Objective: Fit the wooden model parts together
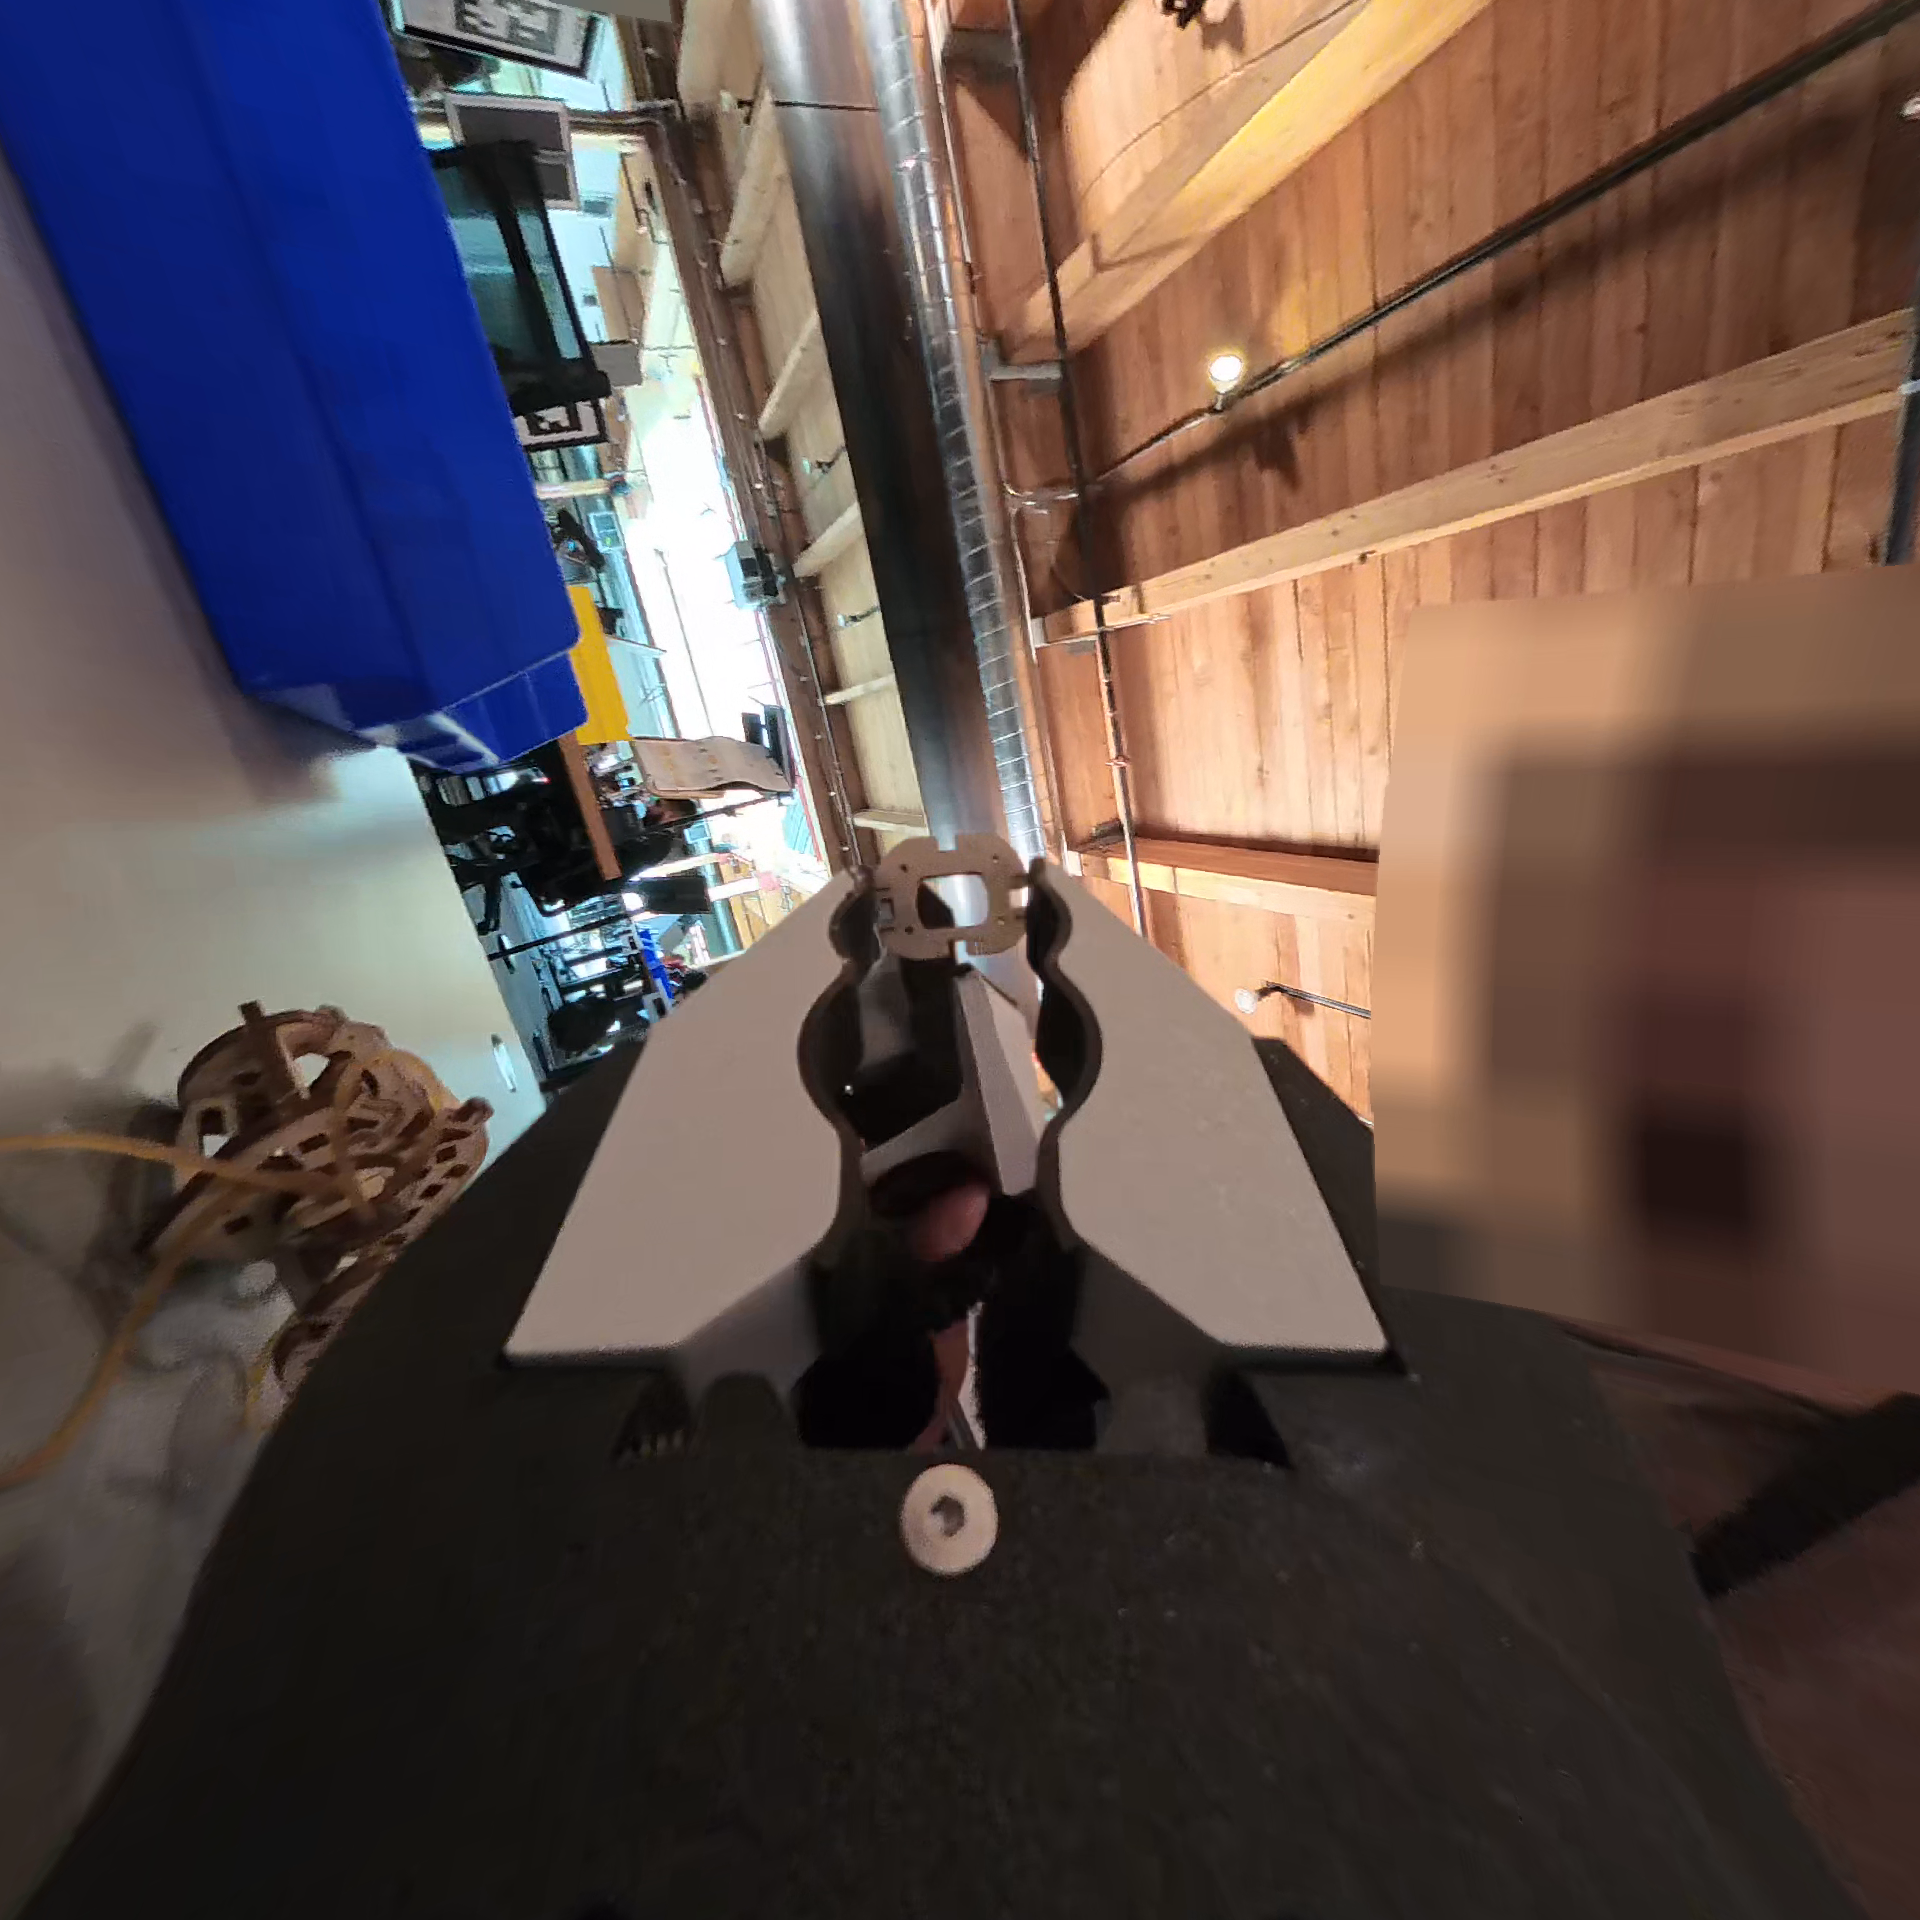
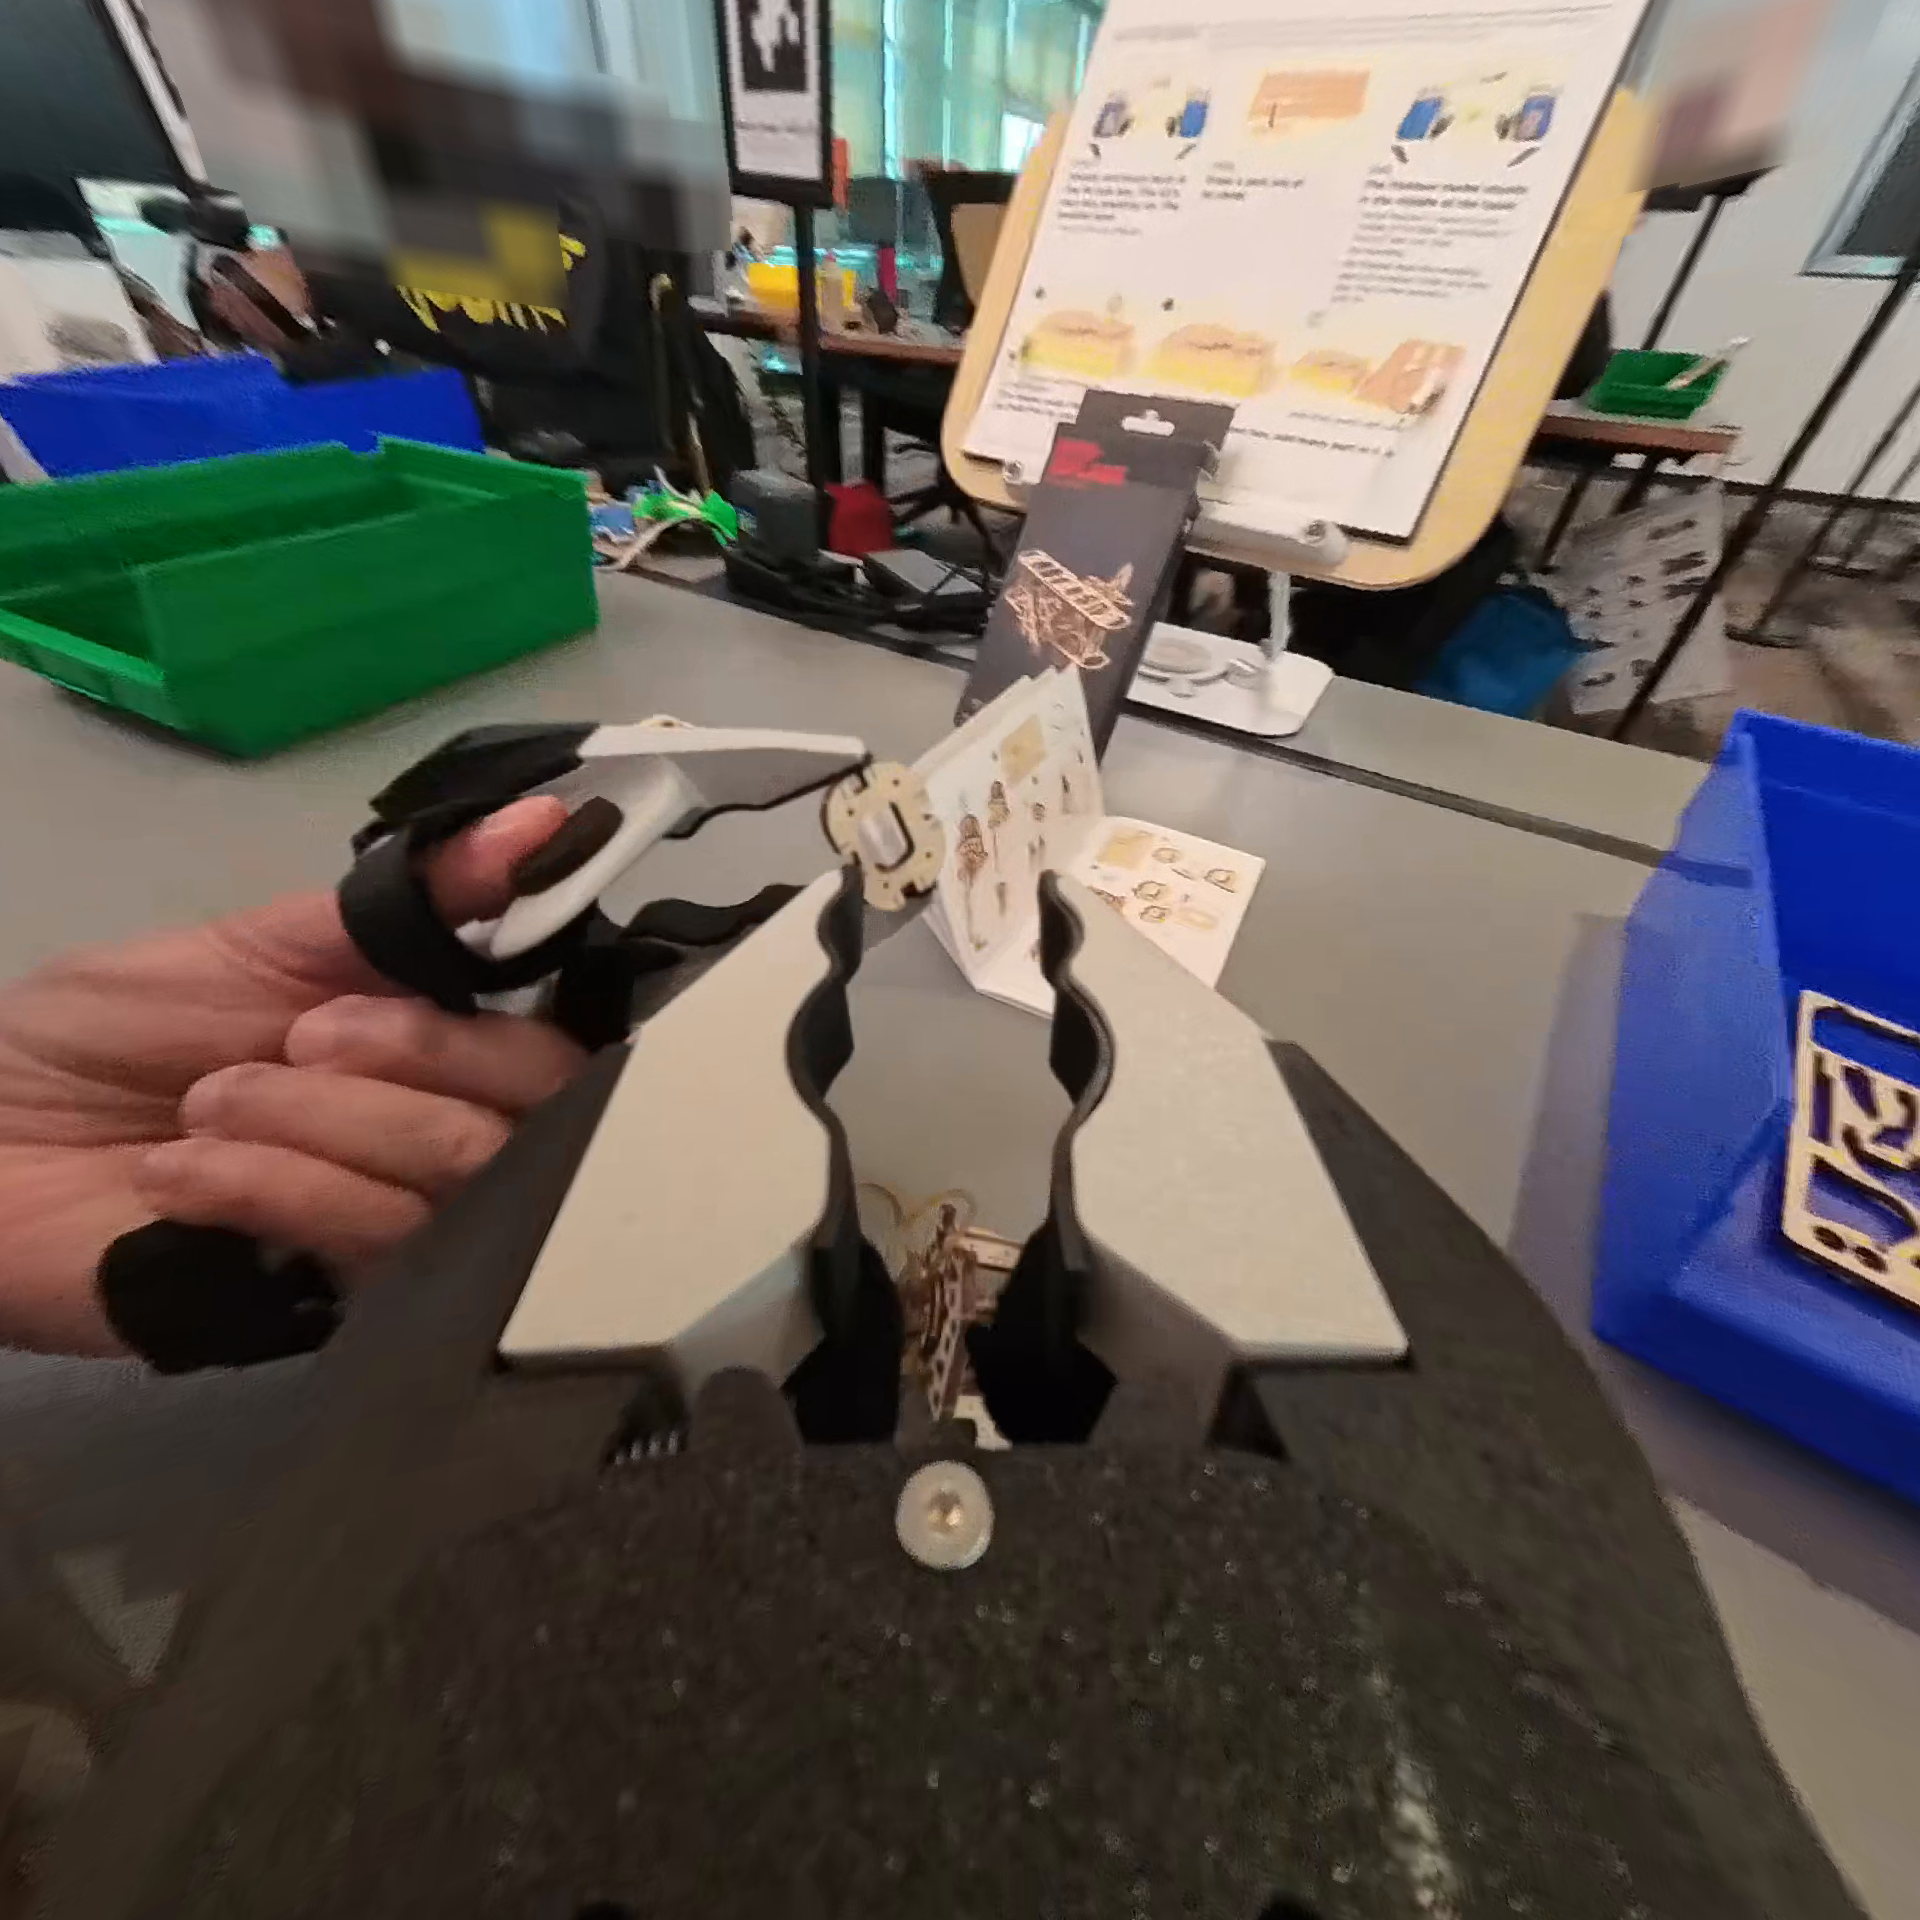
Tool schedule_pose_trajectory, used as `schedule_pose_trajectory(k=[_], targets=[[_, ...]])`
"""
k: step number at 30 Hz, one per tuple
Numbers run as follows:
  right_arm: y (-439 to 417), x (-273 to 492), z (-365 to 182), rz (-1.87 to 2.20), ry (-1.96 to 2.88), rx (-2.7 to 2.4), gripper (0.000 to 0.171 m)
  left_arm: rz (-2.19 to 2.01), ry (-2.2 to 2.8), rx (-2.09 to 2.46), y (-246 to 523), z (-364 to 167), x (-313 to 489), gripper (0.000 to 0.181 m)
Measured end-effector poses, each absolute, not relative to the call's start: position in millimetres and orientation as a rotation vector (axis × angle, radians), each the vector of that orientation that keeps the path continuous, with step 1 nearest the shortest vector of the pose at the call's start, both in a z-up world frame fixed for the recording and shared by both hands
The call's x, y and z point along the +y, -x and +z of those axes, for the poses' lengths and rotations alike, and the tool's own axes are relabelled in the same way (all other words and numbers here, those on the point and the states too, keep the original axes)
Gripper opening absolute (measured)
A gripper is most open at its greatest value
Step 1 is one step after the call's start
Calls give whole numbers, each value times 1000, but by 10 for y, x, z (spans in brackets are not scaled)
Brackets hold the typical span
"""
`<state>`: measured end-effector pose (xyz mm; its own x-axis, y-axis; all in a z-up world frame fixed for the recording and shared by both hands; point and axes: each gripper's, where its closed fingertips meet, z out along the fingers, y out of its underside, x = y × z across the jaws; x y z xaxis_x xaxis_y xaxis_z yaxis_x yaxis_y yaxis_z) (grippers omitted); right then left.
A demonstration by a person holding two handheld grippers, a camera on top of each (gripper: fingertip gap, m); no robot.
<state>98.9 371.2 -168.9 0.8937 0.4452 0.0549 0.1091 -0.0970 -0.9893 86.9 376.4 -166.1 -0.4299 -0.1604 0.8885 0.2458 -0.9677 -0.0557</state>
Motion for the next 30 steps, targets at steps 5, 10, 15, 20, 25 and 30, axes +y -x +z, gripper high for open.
schedule_pose_trajectory(k=[5, 10, 15, 20, 25, 30], targets=[[-890, 3701, -1726, 205, 1653, -456, 30, -2454, 1545, -106, -941, -1670, 3676, 27], [-900, 3698, -1728, 161, 1643, -465, 19, -2466, 1548, -84, -981, -1642, 3611, 27], [-902, 3664, -1733, 185, 1633, -577, 4, -2444, 1583, -12, -969, -1666, 3602, 27], [-883, 3452, -1826, 609, 1703, -735, 2, -2487, 1741, 336, -1002, -1731, 3416, 24], [-847, 3157, -1898, 868, 1716, -876, 2, -2537, 1886, 678, -970, -1778, 3134, 22], [-769, 2953, -1942, 989, 1704, -990, 2, -2618, 2006, 872, -857, -1835, 2877, 27]])
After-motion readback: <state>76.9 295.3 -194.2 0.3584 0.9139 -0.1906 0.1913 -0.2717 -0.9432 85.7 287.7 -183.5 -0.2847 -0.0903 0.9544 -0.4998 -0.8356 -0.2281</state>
